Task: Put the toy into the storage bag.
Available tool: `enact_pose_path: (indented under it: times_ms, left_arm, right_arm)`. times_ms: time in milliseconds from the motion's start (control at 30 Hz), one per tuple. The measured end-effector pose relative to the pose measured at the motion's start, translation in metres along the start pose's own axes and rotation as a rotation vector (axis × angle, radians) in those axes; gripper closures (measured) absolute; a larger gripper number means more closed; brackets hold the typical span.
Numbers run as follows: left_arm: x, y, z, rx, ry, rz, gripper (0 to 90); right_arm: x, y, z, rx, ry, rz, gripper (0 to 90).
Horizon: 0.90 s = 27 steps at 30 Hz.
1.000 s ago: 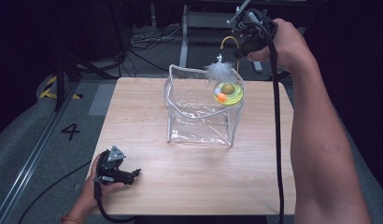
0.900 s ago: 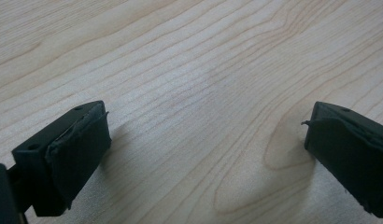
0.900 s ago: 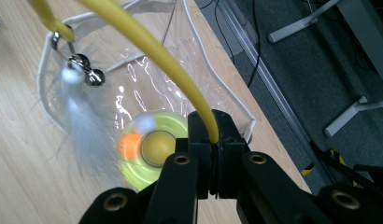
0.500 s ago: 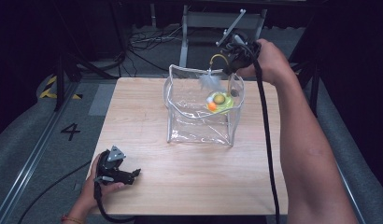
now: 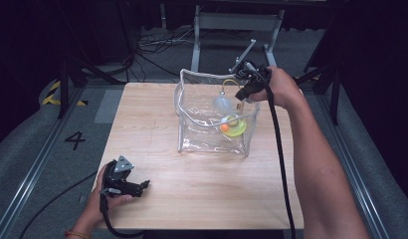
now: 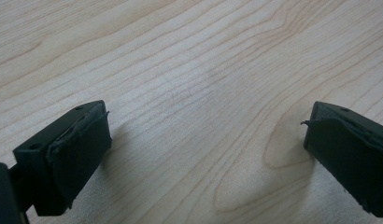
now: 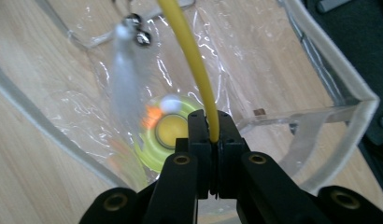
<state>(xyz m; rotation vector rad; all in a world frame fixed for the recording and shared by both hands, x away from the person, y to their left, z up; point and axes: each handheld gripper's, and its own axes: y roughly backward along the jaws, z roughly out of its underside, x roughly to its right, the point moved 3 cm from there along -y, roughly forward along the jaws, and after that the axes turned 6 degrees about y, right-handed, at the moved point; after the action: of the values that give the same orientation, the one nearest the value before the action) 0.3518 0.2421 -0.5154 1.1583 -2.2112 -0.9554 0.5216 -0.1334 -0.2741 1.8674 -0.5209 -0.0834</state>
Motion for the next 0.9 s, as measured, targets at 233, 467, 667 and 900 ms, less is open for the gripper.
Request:
enact_pose_path:
  times_ms: [233, 467, 667, 900]
  left_arm:
    - [0.0, 0.0, 0.0, -0.002, -0.003, -0.001, 0.9]
    - [0.0, 0.0, 0.0, -0.003, -0.003, 0.0, 0.9]
    - [0.0, 0.0, 0.0, -0.002, -0.003, -0.001, 1.0]
    - [0.0, 0.0, 0.0, -0.003, -0.003, -0.001, 1.0]
  right_arm:
    - [-0.007, -0.013, 0.01, -0.012, 0.01, -0.018, 88.0]
    - [-0.016, -0.024, 0.014, -0.025, 0.033, -0.05, 87.2]
    - [-0.017, -0.023, 0.018, -0.011, 0.03, -0.052, 88.0]
    - [-0.016, -0.017, 0.023, 0.002, 0.023, -0.038, 86.3]
